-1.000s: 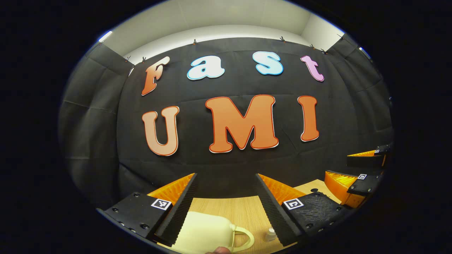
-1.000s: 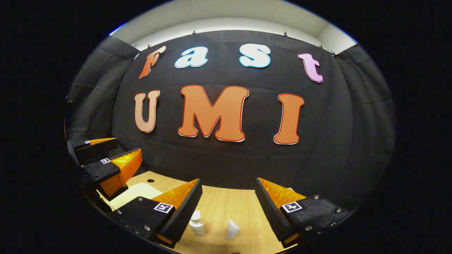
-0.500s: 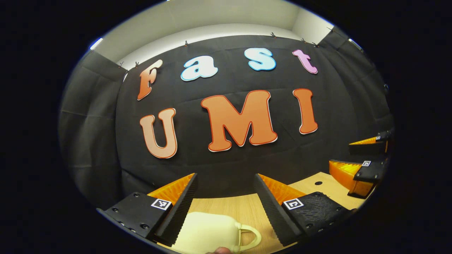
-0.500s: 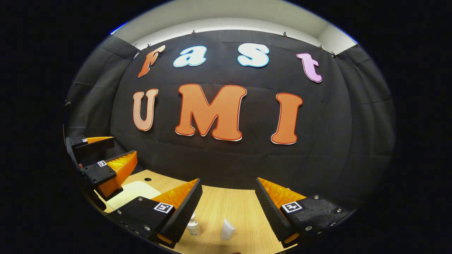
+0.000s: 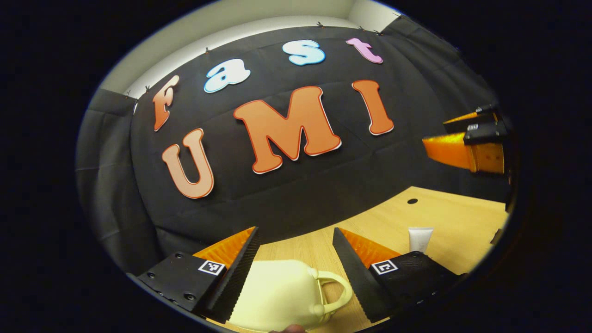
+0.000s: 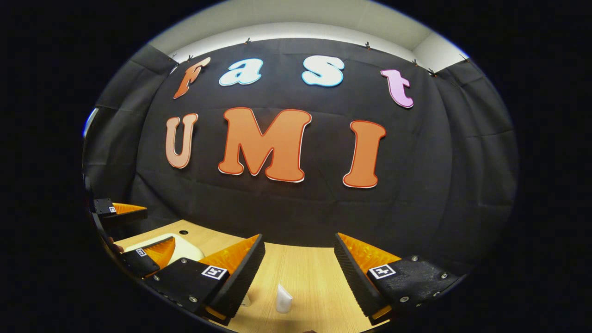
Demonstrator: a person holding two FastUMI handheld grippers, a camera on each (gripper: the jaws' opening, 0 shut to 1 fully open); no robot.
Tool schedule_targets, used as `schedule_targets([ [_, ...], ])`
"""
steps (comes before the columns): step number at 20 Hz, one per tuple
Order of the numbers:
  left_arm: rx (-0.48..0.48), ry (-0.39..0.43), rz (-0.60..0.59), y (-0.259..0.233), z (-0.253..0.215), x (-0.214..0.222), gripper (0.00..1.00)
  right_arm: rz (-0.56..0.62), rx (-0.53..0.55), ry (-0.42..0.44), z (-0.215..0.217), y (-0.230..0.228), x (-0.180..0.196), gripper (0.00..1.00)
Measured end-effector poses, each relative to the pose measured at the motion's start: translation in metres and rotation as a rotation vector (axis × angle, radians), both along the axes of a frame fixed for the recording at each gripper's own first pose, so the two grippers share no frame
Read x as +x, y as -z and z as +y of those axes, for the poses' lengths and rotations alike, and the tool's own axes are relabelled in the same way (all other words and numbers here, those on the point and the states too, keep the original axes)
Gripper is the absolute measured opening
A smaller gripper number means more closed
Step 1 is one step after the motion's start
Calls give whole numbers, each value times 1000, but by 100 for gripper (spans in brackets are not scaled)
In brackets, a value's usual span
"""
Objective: First open the suitcase, pack the skin care products into it, and then close the suitcase.
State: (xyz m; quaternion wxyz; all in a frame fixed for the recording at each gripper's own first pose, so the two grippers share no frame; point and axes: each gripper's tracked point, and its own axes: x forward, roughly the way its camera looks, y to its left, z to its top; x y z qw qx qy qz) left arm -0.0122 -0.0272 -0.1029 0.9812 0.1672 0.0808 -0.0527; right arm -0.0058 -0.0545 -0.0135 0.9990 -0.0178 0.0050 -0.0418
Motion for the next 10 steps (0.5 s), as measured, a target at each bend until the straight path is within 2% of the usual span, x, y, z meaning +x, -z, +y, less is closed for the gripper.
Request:
schedule_targets([
  [4, 89, 52, 50, 35, -8, -4, 99, 5, -9, 27, -11, 2, -4, 95],
  [10, 258, 127, 197, 111, -11, -6, 98, 12, -14, 48, -19, 4, -8, 95],
])
